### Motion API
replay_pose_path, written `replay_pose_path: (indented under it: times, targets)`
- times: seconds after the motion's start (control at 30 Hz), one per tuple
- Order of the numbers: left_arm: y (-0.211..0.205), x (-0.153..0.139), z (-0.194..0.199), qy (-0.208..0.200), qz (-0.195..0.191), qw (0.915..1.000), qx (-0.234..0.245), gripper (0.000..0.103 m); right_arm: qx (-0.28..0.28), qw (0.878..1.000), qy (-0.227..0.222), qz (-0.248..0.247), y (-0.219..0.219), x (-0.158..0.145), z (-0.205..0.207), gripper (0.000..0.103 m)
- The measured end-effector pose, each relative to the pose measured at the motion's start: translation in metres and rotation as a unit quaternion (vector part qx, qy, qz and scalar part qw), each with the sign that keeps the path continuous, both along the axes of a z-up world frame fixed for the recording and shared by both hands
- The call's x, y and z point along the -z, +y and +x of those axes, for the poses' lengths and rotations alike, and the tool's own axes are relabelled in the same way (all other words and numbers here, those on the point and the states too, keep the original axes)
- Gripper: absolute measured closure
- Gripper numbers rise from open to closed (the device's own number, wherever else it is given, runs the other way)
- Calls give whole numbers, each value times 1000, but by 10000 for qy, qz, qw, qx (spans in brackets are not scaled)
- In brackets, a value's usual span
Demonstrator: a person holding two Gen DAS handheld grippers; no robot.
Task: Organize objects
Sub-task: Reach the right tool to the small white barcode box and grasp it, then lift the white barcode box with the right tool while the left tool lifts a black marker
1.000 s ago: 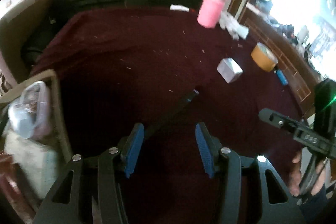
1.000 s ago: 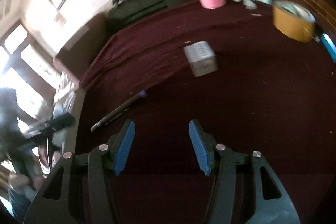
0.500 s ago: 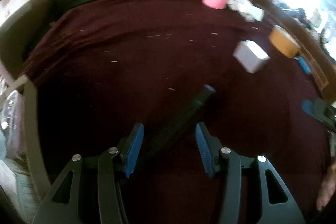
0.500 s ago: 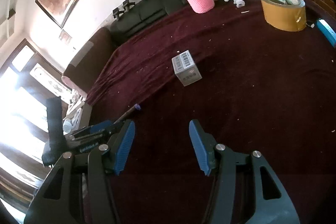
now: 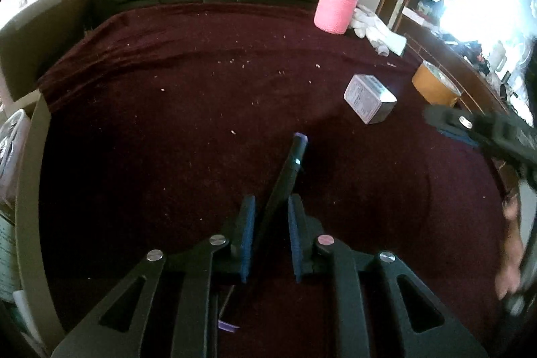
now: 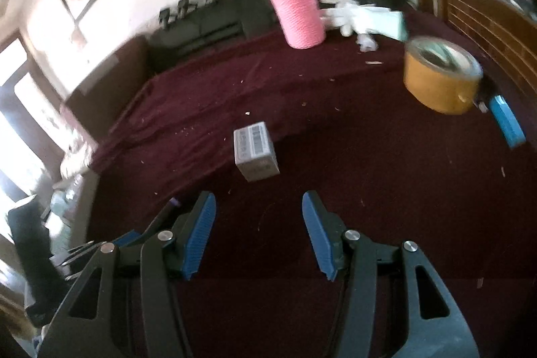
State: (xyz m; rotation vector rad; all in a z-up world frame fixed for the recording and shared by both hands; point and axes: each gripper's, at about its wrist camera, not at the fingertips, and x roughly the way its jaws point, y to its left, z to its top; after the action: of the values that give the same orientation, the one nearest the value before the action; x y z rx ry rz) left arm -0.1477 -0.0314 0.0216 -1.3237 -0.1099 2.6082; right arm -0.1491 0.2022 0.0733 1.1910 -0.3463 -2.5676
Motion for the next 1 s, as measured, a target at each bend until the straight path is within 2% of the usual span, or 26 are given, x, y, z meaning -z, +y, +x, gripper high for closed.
replay_pose_path:
  times: [0.1, 0.17, 0.3, 0.37, 0.4, 0.47, 0.57, 0.73, 0.8, 0.9, 1.0]
  targets:
    - [-4, 2, -3, -64, 106, 9999, 26, 87, -170, 9995, -195, 204, -17, 4, -26, 50]
    - [-4, 2, -4, -60, 89, 9999, 40, 87, -273, 9978, -271, 545, -32, 10, -44, 50]
    - [1, 4, -4, -50, -4, 10000, 48, 87, -85, 9958, -407, 811, -43, 23, -70, 50]
    - [1, 4, -2, -43, -49, 10000, 51, 87, -75, 9956, -446, 823, -45, 29, -75, 72]
    - [2, 4, -3, -43, -53, 10000, 61, 87, -113, 9943, -538, 915, -48, 32, -76, 72]
    - [0, 4, -2, -42, -17, 10000, 58, 89, -43, 9938, -468, 1012, -50, 29, -65, 72]
    - [0, 4, -2, -32, 0, 10000, 48, 91, -36, 9965, -392, 743, -49, 21, -40, 72]
    - [2, 4, 2, 2, -43, 10000, 66, 91, -70, 9989, -335, 307, -50, 14, 35, 72]
    - [2, 3, 5, 36, -52, 10000, 45, 91, 12, 9994, -154, 311, -50, 16, 54, 72]
    - [1, 2, 8, 72, -46, 10000, 17, 91, -112, 9994, -123, 301, -52, 24, 54, 72]
    - [1, 1, 15, 125, 3, 9999, -26, 91, -208, 9998, -62, 18, -48, 27, 52, 72]
